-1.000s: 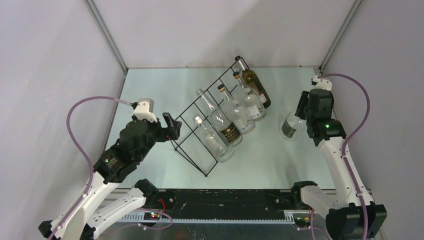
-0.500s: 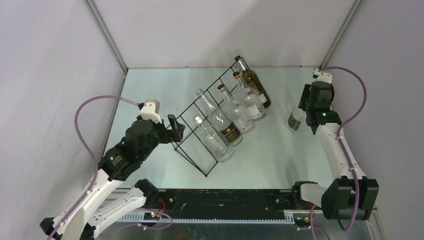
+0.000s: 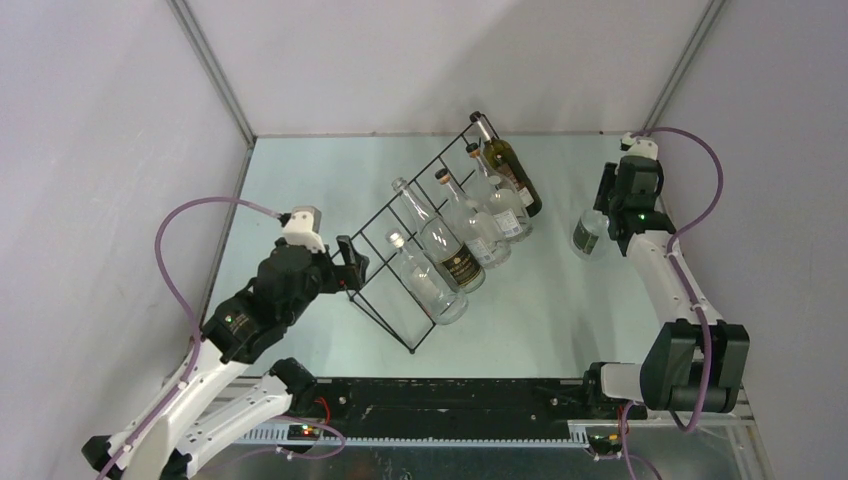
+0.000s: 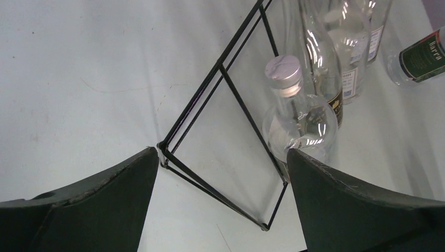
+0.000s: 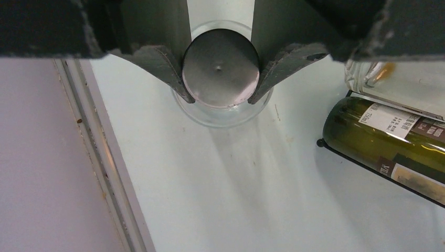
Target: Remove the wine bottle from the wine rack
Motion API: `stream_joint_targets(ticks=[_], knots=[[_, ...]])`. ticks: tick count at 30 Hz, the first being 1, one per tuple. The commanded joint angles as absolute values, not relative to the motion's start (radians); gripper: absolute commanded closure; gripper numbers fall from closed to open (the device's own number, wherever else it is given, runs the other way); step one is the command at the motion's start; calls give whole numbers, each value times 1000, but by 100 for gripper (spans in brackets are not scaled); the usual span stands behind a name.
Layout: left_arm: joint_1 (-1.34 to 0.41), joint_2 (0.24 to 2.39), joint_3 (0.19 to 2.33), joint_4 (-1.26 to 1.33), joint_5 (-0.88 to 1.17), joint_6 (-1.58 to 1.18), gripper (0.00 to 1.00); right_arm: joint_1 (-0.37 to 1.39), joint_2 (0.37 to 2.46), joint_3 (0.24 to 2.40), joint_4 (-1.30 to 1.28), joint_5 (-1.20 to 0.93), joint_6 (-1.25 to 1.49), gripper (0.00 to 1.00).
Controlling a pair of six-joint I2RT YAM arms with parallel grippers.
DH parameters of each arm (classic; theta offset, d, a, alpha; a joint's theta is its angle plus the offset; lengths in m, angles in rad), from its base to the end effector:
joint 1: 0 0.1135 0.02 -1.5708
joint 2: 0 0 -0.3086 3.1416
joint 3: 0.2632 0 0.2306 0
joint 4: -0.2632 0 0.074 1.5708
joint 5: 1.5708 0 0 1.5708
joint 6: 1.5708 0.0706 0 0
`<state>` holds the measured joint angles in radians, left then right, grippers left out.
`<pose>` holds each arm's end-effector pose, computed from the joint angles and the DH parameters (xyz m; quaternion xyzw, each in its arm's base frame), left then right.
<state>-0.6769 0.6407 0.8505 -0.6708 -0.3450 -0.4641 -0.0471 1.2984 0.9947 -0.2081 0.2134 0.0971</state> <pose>0.0958 -0.0463 0.3405 -0.0010 0.8422 -0.1575 0.5156 0.2910 -0.0287 0.3314 0.1155 0.8520 -0.0793 0.5044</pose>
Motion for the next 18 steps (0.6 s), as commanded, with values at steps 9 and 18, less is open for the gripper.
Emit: stream_joint_targets(ticks=[9,18], knots=[[-683,628,801,-645,-360,-593,0,-60,1280,1108,-103,223,110,30],[-684,636,790,-635,-354,-642,2,-60,1179,1108,-125,227,103,18]])
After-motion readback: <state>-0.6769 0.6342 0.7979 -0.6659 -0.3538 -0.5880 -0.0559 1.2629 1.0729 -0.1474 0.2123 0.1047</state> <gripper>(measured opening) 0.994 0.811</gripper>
